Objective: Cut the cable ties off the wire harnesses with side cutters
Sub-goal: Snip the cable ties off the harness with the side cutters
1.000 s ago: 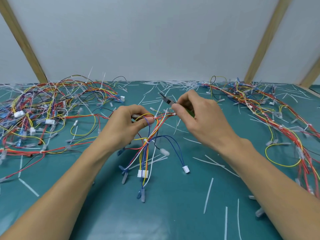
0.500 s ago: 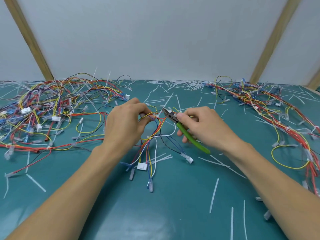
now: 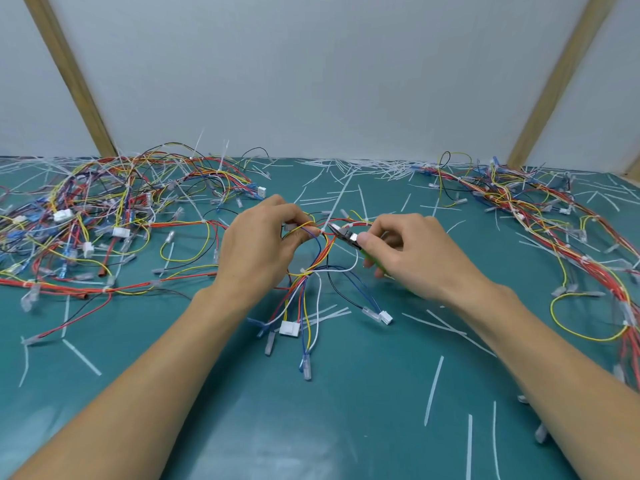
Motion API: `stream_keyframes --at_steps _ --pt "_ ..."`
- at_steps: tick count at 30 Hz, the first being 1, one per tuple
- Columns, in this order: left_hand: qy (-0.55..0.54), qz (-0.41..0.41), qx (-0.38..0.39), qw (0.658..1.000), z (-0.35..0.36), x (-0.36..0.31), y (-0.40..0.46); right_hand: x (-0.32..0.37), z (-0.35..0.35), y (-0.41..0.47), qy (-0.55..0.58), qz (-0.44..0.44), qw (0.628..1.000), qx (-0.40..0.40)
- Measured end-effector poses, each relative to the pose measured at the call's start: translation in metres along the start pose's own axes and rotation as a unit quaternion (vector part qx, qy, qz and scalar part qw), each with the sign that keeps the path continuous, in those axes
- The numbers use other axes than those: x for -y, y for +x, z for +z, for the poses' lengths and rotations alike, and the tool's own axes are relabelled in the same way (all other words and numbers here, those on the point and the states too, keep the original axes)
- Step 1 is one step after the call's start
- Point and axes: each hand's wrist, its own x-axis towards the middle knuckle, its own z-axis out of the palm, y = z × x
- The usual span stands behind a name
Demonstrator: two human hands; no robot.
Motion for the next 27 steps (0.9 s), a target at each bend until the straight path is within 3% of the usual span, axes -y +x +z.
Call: stream_keyframes --at_steps 13,27 --pt "0.025 0.006 -0.013 1.0 -0.0006 -0.0049 -0.0013 0.0033 0.0 -0.0024 -0.135 -0.041 0.987 -0.076" --pt "0.016 0.048 -0.004 0.999 0.0016 -0.0062 -0.0029 0.004 0.0038 -0.003 -0.14 -0.062 0.985 -0.075"
